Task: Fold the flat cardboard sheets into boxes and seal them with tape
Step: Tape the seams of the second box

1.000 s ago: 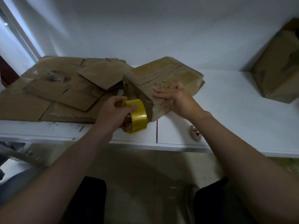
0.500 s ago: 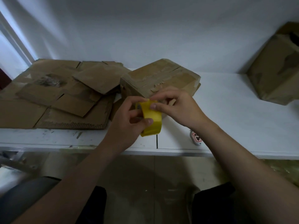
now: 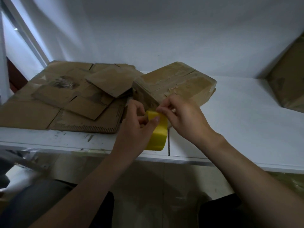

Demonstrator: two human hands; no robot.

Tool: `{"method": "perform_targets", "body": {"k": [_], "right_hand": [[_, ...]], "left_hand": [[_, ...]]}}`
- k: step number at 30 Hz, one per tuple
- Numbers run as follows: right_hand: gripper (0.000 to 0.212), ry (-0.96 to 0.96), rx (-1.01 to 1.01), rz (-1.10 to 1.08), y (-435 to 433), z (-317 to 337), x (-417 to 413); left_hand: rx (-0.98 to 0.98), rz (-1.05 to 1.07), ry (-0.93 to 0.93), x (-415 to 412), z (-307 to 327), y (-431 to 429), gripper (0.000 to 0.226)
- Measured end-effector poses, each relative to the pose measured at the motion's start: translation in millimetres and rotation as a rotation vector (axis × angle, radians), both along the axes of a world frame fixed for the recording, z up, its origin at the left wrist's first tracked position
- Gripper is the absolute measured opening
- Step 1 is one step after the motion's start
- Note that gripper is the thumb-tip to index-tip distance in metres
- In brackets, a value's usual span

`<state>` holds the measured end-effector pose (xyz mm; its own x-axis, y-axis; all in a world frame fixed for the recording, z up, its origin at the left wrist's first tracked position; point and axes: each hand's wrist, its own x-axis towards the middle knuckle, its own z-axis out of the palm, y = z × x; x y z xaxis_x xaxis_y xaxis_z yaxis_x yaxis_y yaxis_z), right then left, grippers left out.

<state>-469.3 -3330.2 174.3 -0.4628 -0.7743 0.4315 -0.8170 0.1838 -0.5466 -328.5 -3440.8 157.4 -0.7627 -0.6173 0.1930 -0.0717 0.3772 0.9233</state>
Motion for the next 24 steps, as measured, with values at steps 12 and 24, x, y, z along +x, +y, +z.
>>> {"method": "perform_targets", "body": {"k": [12,24], "right_hand": [[0.030,-0.006,0.054,0.045,-2.8,2.5,8.2],[0.020,0.111,0.001,0.066,-0.8,-3.3,3.7]], "left_hand": [[-0.090,-0.004,-0.095,4.1,-1.4,-7.6,0.003],[0.166,-0.037,-0.122,2.9,7.8,-8.1,0.009]]}}
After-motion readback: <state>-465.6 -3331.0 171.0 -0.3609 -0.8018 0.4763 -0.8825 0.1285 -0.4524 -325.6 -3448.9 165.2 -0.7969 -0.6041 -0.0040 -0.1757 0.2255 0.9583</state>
